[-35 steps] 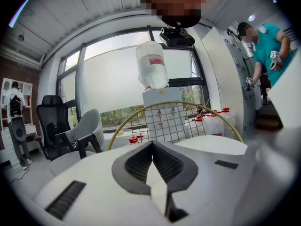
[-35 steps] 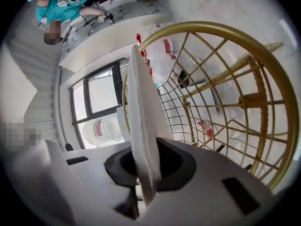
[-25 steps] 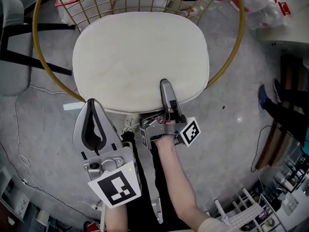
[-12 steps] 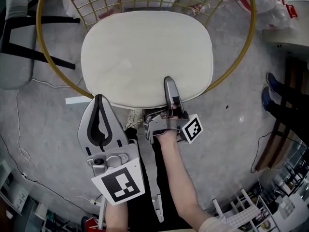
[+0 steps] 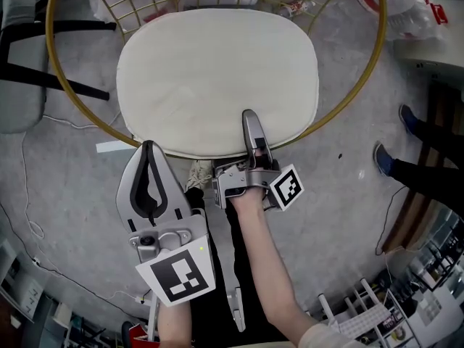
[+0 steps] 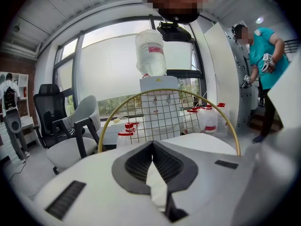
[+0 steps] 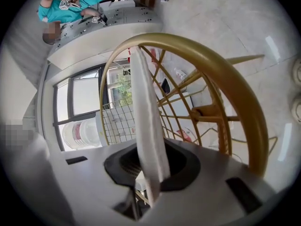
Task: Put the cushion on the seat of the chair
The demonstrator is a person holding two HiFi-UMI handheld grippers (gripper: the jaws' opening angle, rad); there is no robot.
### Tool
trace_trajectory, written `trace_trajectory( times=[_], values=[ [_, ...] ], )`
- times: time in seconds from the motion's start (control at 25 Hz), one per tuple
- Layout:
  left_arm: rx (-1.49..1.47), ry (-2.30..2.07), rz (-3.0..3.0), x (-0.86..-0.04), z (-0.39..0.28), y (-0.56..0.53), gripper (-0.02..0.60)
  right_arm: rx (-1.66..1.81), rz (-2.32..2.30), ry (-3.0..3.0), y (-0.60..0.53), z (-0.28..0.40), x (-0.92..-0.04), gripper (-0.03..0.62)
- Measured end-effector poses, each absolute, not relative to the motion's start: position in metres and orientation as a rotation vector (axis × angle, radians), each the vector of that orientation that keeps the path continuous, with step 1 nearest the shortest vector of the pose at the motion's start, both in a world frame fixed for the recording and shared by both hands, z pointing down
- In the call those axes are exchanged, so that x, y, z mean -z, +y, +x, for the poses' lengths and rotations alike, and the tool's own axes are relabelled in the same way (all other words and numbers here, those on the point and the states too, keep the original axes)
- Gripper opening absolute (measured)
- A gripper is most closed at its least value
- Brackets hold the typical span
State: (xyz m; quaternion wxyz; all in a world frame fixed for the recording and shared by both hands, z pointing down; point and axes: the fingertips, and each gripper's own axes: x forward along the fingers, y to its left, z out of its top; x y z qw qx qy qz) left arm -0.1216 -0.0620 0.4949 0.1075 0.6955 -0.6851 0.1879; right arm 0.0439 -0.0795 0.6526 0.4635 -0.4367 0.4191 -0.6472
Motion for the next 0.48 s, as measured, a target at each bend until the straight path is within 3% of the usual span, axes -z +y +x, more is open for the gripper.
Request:
trace_trajectory(
  times=[0.16, 0.48],
  values=[
    [-0.557, -2.006, 2.052, -0.498, -0.118, -0.061, 0.014, 1.607, -1.029, 1.007, -0.079, 0.043, -0.653, 0.156],
    [-0.541, -2.0, 2.052, -0.495, -0.113, -0.058, 0.014, 1.613, -1.05, 1.008, -0.069, 0.047, -0.65, 0.164]
  ],
)
